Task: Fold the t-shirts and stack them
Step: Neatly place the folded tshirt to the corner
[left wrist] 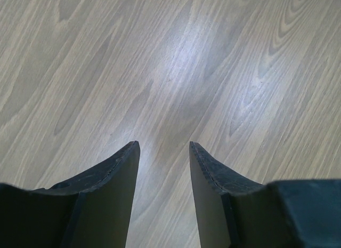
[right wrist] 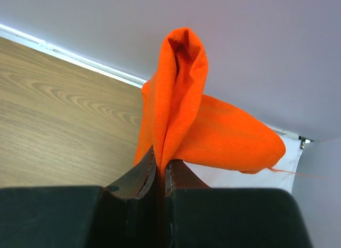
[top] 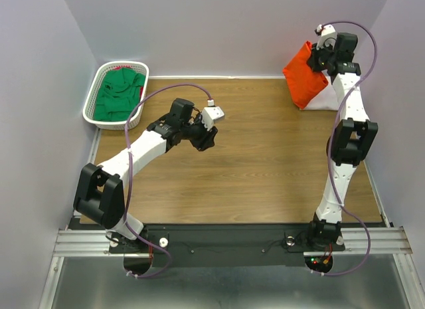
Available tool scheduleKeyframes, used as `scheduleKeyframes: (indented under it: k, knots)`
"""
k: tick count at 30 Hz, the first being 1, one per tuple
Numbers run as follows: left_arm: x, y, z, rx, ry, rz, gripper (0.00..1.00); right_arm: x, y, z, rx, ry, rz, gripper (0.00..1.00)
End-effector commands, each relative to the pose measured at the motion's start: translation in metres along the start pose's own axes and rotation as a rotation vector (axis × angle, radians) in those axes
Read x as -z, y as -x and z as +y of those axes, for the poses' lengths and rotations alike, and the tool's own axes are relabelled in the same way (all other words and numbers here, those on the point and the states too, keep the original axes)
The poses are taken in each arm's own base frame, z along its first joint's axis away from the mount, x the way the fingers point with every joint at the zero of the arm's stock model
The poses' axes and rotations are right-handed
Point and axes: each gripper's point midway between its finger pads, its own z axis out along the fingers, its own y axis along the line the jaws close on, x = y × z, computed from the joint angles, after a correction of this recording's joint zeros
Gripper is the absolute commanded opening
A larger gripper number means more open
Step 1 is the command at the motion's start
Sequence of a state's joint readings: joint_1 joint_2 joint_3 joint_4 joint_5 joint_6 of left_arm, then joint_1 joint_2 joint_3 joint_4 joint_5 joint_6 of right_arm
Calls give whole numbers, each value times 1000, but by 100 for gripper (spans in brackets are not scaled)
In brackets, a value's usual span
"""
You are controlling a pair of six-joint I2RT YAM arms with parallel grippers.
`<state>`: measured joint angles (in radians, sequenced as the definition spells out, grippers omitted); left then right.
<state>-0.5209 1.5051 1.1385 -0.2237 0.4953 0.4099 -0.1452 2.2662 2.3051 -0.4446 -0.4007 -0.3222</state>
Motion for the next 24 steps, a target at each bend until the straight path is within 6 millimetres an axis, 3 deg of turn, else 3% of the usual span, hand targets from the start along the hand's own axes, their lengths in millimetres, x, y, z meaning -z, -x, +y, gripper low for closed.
scheduleKeyframes:
  k: [1,20,24]
  knots:
    - [11,19,2,-28,12,-48,54,23,51,-12,66,-31,-124,1]
    - [12,13,1,6,-1,4,54,-16,-38,-76,106,-76,-9,1]
    - [12,11,-1,17,-8,15,55,-21,-52,-98,116,-109,-6,0]
